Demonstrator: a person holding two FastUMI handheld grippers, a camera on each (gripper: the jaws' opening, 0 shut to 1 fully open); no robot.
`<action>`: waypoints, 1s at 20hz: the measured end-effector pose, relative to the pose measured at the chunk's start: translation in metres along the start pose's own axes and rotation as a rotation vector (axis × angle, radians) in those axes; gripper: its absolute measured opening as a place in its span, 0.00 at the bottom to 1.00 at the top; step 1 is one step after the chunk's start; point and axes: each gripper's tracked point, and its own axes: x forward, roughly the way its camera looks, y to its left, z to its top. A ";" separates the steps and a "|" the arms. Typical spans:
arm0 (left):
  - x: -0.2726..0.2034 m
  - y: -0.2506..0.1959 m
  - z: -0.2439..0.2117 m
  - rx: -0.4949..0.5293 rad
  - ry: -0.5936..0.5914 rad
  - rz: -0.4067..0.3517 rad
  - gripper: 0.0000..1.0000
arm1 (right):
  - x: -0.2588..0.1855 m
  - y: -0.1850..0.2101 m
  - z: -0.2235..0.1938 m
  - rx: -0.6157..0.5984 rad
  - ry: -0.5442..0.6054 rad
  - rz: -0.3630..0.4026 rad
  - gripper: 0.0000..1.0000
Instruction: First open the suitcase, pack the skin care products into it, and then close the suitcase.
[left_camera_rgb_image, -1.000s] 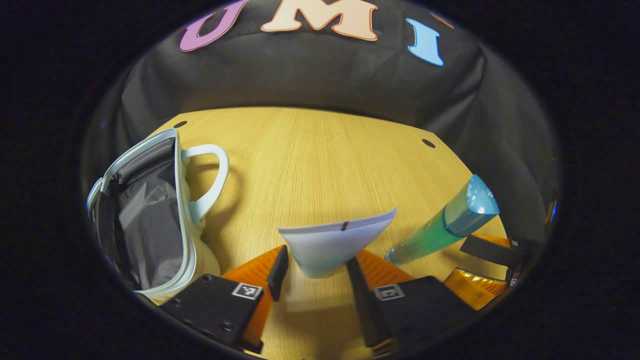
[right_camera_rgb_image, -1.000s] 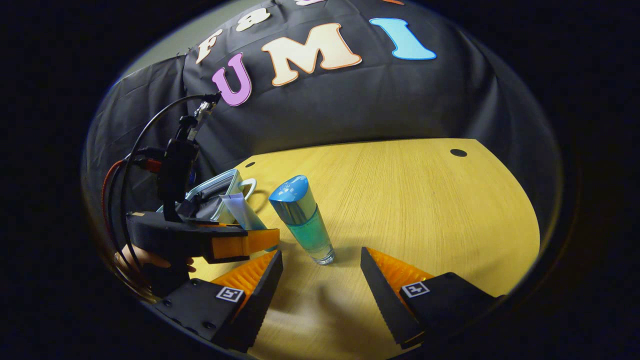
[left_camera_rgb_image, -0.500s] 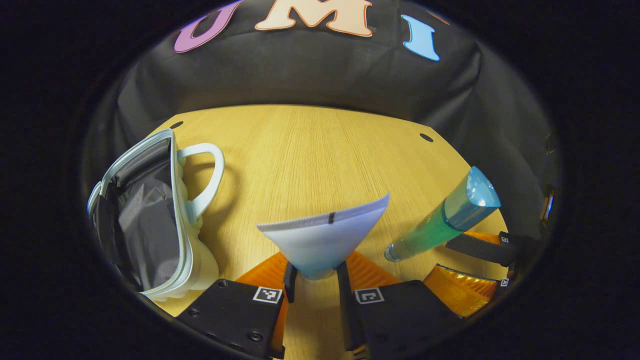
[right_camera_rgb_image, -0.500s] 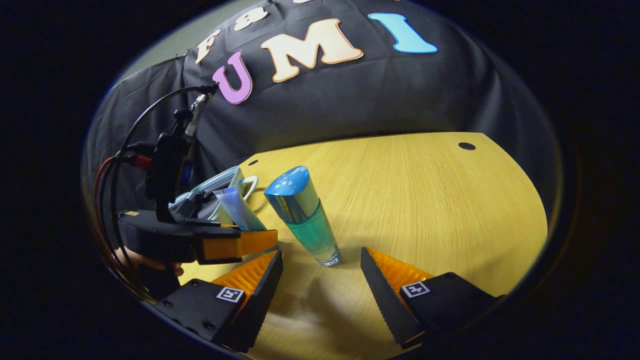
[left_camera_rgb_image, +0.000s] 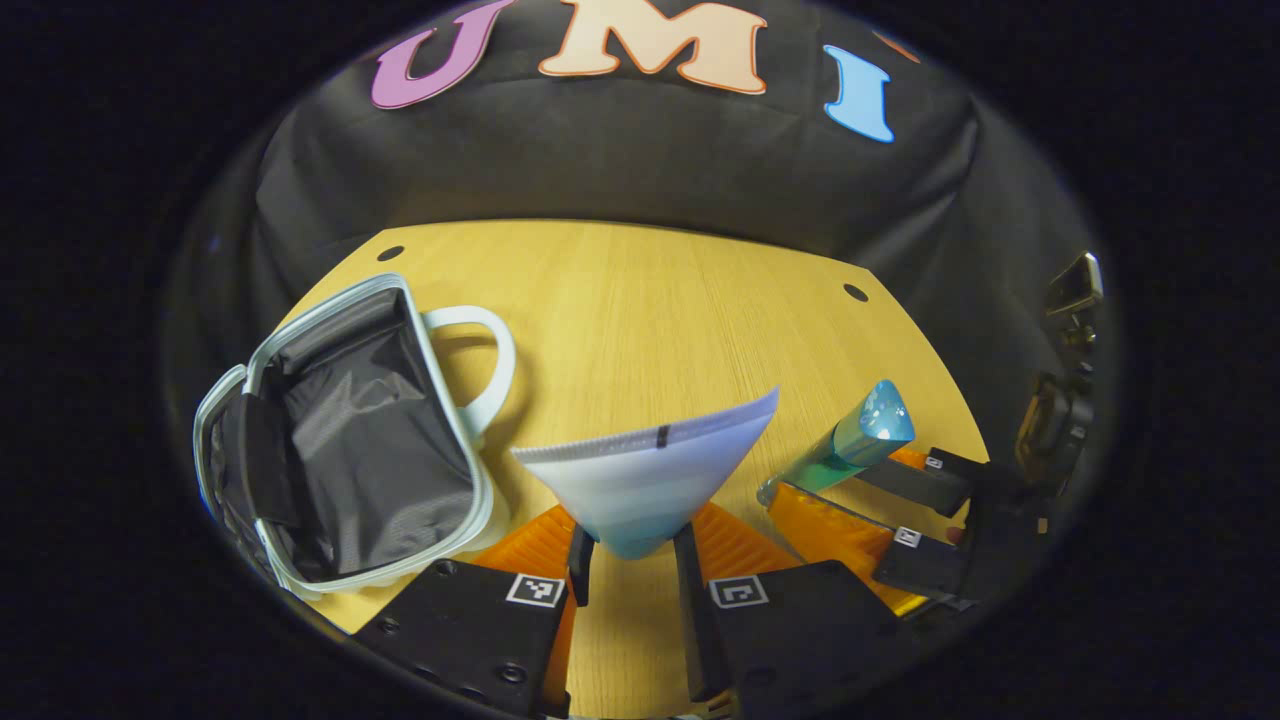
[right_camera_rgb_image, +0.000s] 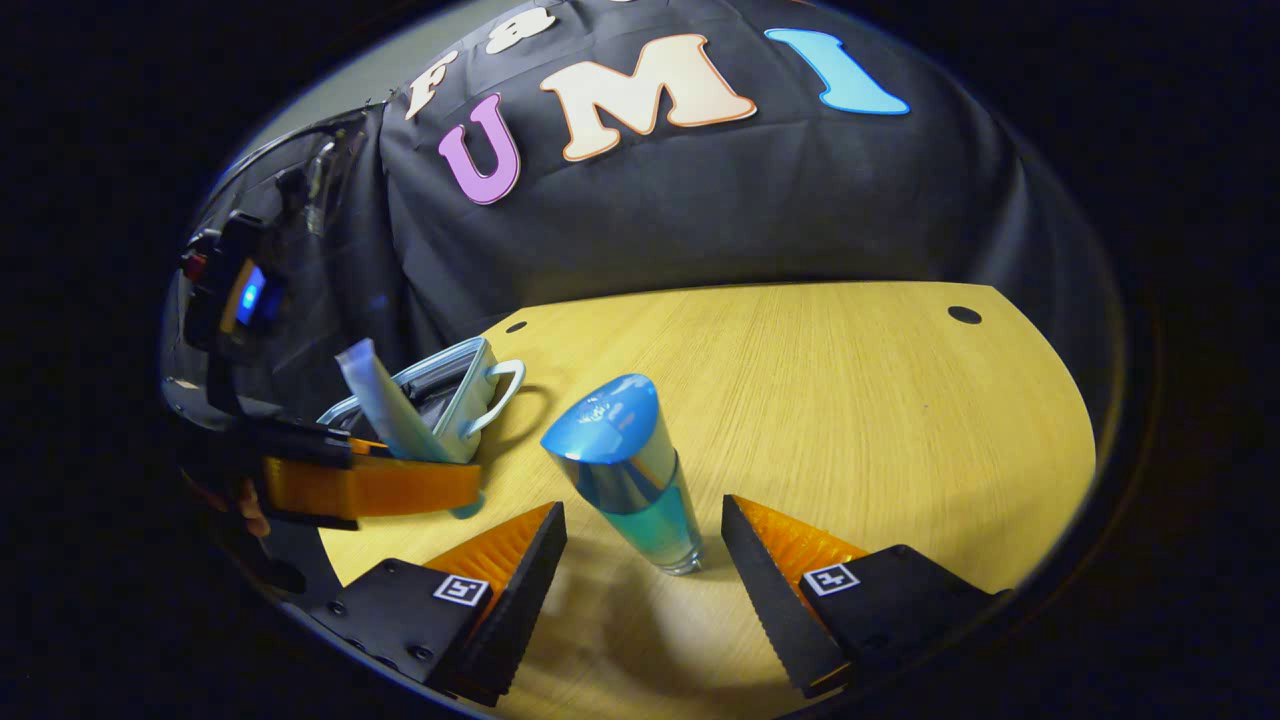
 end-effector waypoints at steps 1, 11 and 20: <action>-0.008 0.003 0.001 -0.021 0.005 0.001 0.38 | 0.007 0.001 -0.004 -0.003 0.011 -0.007 0.95; -0.070 0.116 0.000 -0.217 0.080 0.120 0.38 | 0.023 -0.009 -0.003 -0.091 0.025 -0.095 0.49; -0.042 0.194 -0.013 -0.329 0.293 0.133 0.38 | 0.010 -0.008 -0.008 -0.057 0.094 -0.144 0.44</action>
